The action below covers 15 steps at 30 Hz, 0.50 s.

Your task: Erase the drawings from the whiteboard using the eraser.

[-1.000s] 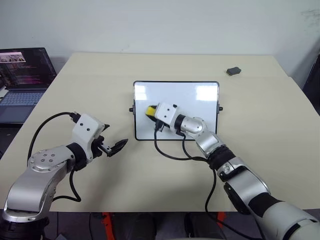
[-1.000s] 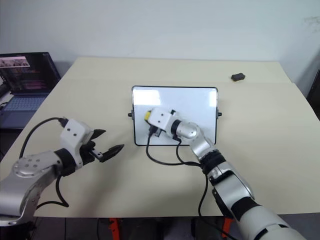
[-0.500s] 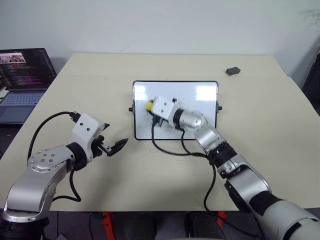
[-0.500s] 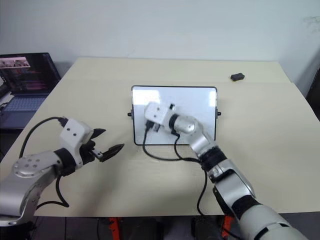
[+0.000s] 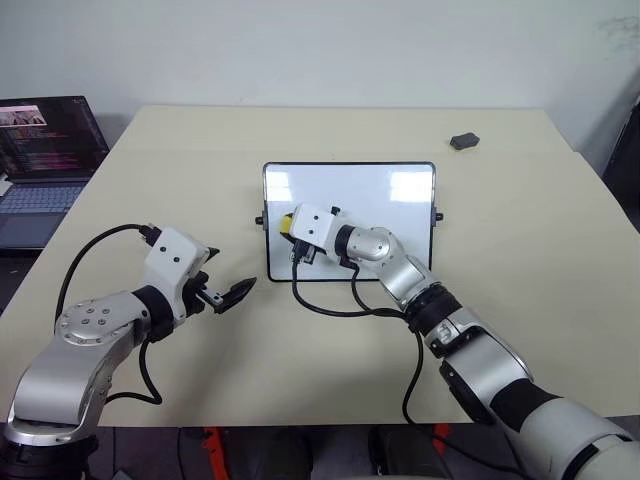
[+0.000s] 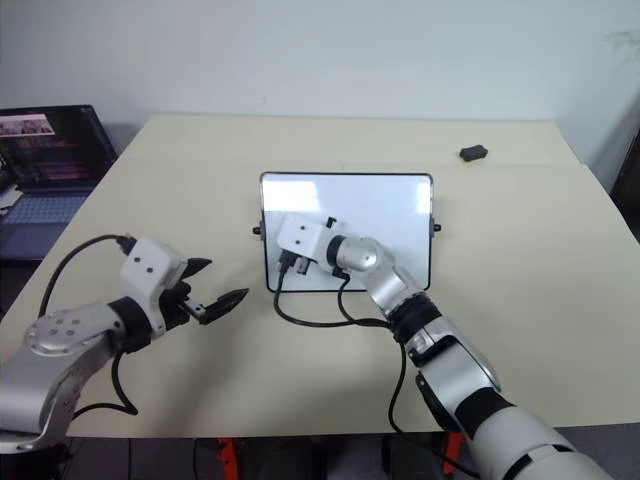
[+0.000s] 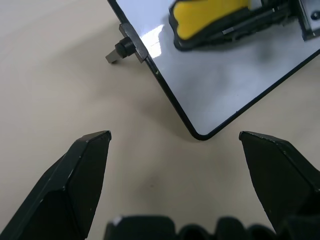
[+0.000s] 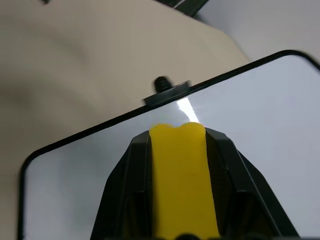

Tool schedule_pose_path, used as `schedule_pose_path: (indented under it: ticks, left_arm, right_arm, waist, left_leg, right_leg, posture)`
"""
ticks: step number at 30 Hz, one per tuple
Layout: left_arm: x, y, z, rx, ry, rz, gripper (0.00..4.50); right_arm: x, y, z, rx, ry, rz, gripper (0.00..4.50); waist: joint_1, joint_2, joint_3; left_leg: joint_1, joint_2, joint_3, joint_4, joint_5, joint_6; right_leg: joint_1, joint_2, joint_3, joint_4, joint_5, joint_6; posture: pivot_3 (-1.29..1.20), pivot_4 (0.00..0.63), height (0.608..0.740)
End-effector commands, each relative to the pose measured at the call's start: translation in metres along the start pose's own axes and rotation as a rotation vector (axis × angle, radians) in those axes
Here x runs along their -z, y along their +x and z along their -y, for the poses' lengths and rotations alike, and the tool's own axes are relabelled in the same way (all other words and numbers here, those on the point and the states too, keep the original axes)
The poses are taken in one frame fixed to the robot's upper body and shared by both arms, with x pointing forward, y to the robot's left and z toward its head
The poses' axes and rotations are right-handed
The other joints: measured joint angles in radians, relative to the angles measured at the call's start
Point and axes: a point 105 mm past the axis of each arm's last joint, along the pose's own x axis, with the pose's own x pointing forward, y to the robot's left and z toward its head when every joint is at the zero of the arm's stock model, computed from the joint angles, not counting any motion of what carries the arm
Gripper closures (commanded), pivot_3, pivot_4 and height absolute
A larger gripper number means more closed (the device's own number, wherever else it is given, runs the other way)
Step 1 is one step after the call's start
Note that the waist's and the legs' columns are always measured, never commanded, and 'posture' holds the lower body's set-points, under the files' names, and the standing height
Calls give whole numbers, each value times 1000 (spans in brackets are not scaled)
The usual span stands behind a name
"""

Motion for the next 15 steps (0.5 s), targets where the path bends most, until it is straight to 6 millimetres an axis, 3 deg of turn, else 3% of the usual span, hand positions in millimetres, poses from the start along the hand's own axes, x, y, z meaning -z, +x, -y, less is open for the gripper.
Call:
schedule_pose_path:
  ticks: [1,5,10,15]
  left_arm:
    - [-12,-5,-3,-20,39,36,0]
    - [-12,-4,-3,-19,41,36,0]
    - [-13,-4,-2,-17,40,35,0]
    - [-12,-4,-1,-13,38,34,0]
  right_arm:
    - [17,-4,-9,-60,-1,-78,3399]
    - [5,-3,3,-4,-31,-38,3399]
    - [-16,-4,38,191,-52,40,3399]
    - [-23,-10,63,327,-60,76,3399]
  waist:
    - [0,0,0]
    - [0,0,0]
    - [0,0,0]
    - [0,0,0]
  left_leg:
    - [0,0,0,0,0,0]
    - [1,0,0,1,0,0]
    - [0,0,0,1,0,0]
    - [0,0,0,0,0,0]
  right_leg:
    - [0,0,0,1,0,0]
    - [0,0,0,3,0,0]
    - [-1,0,0,4,0,0]
    - [-1,0,0,2,0,0]
  posture:
    - [0,150,740]
    - [0,150,740]
    - [0,150,740]
    - [0,150,740]
